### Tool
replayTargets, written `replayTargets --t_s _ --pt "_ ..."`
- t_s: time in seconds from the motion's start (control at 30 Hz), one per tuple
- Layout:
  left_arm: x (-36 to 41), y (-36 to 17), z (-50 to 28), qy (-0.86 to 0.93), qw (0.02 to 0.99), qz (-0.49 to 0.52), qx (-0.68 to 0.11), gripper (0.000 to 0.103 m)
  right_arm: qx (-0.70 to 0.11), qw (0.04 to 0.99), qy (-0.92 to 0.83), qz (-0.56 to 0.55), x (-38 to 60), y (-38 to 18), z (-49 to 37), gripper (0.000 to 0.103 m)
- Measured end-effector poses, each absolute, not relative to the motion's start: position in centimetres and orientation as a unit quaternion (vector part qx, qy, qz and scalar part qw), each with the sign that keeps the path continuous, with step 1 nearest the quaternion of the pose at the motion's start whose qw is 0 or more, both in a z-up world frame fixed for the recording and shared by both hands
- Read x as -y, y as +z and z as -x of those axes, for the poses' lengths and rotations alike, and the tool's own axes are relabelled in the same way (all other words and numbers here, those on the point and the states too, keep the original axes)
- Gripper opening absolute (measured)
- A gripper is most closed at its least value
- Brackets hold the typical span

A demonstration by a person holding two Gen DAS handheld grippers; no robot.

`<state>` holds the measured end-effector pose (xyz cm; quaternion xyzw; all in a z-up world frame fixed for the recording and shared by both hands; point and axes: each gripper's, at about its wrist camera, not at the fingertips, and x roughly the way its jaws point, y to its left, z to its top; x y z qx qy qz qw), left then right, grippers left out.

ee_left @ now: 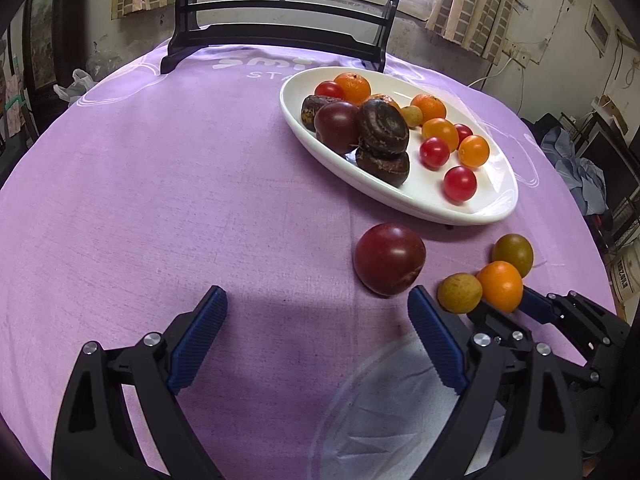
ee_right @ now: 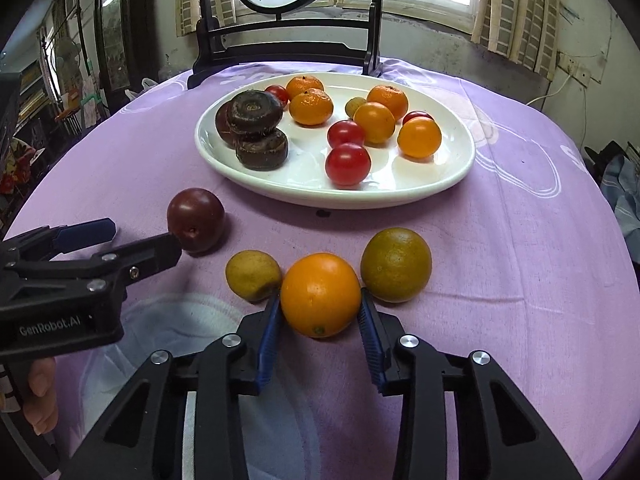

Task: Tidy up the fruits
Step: 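Reach the right gripper to another orange tangerine and grasp it, then grasp a dark red tomato with the left gripper while the right holds the tangerine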

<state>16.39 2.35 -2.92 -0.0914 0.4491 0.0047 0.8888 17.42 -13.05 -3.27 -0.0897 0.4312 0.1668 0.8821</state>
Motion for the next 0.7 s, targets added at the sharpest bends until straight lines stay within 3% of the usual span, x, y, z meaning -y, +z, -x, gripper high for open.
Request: replayTargets --t_s 0.7 --pt "-0.4 -3.7 -17.0 0.002 0.894 0.042 -0.446 0.09 -0.441 0.879 0.17 0.062 15.6 -2.1 -14.7 0.038"
